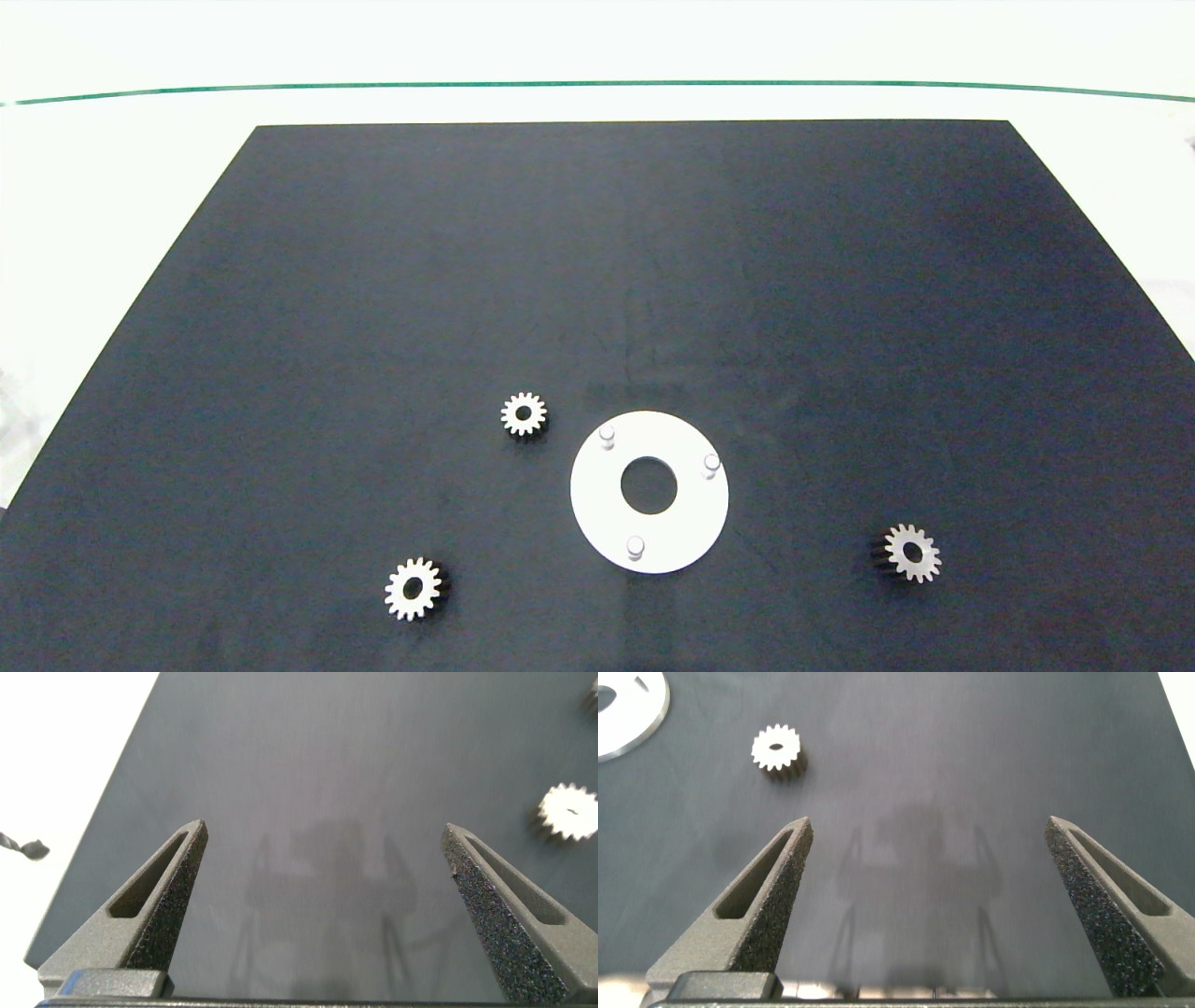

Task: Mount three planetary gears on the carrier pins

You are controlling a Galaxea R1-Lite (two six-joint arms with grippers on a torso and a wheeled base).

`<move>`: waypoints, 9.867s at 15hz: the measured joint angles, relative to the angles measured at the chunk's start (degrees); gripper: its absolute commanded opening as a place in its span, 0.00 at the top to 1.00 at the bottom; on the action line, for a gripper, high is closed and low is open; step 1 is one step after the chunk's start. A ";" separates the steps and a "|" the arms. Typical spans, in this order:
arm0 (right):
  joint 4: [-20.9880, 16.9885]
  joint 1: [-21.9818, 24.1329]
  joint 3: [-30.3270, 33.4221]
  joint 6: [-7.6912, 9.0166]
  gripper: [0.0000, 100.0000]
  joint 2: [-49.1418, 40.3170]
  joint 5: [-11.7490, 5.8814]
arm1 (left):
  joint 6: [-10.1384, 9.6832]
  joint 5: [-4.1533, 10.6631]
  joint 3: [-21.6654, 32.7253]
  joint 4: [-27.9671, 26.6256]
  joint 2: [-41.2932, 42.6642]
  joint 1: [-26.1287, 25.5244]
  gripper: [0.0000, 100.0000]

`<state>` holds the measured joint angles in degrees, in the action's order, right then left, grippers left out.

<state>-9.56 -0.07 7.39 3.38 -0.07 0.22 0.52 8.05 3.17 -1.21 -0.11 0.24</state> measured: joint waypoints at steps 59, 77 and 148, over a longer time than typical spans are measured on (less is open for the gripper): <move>18.87 -24.95 21.58 7.59 0.01 78.68 -2.30 | 2.97 -0.11 39.39 -41.09 -27.04 -11.59 0.00; 19.25 -24.81 21.52 13.46 0.37 79.40 -3.39 | 2.89 -0.11 39.06 -41.73 -26.51 -11.40 0.00; 3.55 -44.63 57.31 10.09 0.78 99.44 -12.18 | 2.97 -0.11 35.33 -42.75 -21.86 -11.51 0.00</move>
<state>-6.01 -44.70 64.70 13.47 99.37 -11.96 3.50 7.94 38.50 -43.96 -21.97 -11.26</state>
